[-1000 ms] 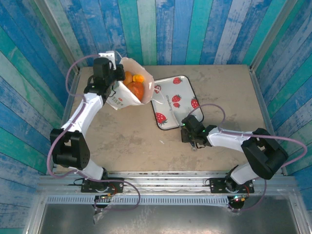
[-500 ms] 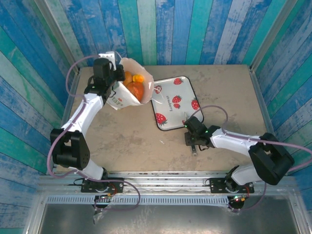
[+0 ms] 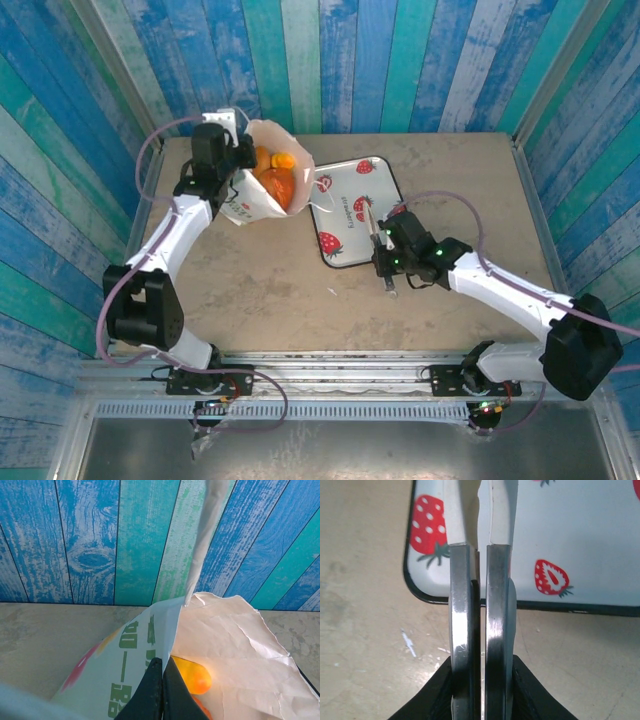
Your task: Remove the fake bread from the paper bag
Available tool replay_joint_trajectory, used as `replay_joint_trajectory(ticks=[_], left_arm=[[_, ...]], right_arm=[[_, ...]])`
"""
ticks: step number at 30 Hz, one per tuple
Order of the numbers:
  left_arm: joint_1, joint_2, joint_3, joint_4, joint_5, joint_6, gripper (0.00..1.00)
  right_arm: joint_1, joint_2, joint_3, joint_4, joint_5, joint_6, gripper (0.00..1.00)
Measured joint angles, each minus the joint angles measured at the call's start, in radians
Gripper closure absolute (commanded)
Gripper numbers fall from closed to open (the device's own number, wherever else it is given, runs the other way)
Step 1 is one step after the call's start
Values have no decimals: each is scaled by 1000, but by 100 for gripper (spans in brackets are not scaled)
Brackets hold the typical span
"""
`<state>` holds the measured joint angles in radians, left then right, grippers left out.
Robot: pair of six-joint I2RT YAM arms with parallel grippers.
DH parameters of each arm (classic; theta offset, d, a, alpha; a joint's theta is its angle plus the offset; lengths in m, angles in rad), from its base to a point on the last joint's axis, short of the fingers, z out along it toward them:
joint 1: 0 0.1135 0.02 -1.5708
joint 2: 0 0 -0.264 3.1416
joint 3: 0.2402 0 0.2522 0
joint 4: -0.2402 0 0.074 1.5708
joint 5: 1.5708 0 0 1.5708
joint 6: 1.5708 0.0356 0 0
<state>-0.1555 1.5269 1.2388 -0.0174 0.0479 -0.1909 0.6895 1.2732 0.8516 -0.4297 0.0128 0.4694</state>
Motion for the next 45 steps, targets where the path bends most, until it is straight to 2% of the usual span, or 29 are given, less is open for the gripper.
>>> replay_joint_trajectory(ticks=[3,8,11,16,20,30,38,42,45], left_arm=[[0,-15,-16,2,2,0,100],[0,-29,-37,9,4,-2,100],[0,-32,-45,16,3,-5,100],[0,-34,-51,23,3,-11,100],[0,-47,-69,32,8,-11,100],[0,-104,-144,48,89,36,100],[-2,-148,-209,60,176,84,98],[-4,-150,-220,61,207,95,98],[-6,-150,-224,61,230,113,99]], right_arm=[[-39,-15,0,5,-71,-8,62],[-153,-17,-1,43,-227,-8,55],[-196,-16,-1,64,-298,-10,55],[-230,9,0,82,-392,-23,64],[-240,40,18,72,-433,-30,79],[-229,16,125,6,-473,-34,78],[-80,2,375,-134,-425,-25,74],[-17,51,474,-177,-422,-15,73],[-6,117,510,-193,-433,0,72]])
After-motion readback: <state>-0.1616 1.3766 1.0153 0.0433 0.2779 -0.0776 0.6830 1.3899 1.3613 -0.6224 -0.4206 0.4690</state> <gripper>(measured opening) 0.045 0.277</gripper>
